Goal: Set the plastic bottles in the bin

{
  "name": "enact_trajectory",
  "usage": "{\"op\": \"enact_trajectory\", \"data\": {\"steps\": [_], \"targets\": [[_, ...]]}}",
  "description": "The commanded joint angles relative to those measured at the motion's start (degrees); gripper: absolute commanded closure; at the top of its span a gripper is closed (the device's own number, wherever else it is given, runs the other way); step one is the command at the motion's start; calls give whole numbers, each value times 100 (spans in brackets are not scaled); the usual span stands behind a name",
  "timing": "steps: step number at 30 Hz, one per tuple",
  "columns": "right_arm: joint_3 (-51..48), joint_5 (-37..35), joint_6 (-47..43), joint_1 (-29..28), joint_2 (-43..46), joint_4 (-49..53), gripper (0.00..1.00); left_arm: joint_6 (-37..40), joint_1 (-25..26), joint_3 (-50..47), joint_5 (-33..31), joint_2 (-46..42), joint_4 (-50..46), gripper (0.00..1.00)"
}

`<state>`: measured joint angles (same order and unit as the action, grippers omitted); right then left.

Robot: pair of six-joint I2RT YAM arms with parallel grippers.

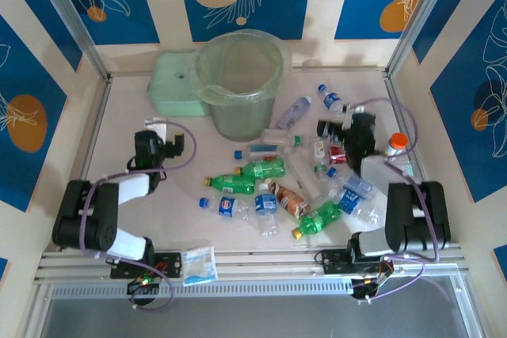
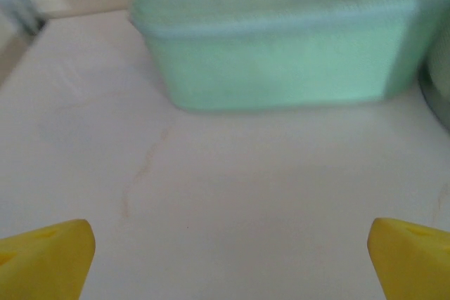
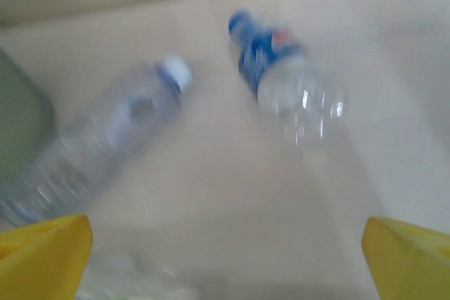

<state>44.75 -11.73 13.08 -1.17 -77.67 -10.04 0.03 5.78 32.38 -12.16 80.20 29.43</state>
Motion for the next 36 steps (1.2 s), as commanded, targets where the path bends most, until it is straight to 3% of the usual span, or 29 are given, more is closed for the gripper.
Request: {"op": "enact_trajectory", "data": {"steps": [1, 2, 4, 6, 10, 15, 19, 24, 29, 36], "targets": [[1506, -324, 1474, 55, 694, 2603, 1, -1119, 28, 1280, -945, -892, -2287, 1], [1557, -450, 1935, 91, 713, 2759, 1, -1497, 28, 1560, -895, -1054, -2814, 1], [1619, 598, 2463, 514, 696, 2885, 1, -2163, 70, 1919, -371, -1353, -3496, 1], [2268, 378, 2365, 479, 329, 3784, 1, -2550, 299, 2009, -52, -1565, -3853, 2], [3779, -262, 1585, 15, -741, 5212, 7, -2500, 1429, 2213, -259, -1684, -4530, 7], [4871, 313, 946, 201, -1937, 5775, 7, -2429, 2689, 2314, -269, -1710, -4640, 9], [6070, 401, 452, 275, -3347, 6350, 9, -2402, 3269, 2468, -279, -1670, -4647, 10], [6681, 44, 334, 312, -4189, 6319, 10, -2520, 3527, 2545, -339, -1615, -4674, 12], [7431, 466, 253, 407, -4897, 6415, 10, -2523, 3561, 2562, -387, -1521, -4964, 13], [8173, 382, 149, 441, -5613, 6744, 9, -2541, 3559, 2406, -529, -1699, -5307, 14]]}}
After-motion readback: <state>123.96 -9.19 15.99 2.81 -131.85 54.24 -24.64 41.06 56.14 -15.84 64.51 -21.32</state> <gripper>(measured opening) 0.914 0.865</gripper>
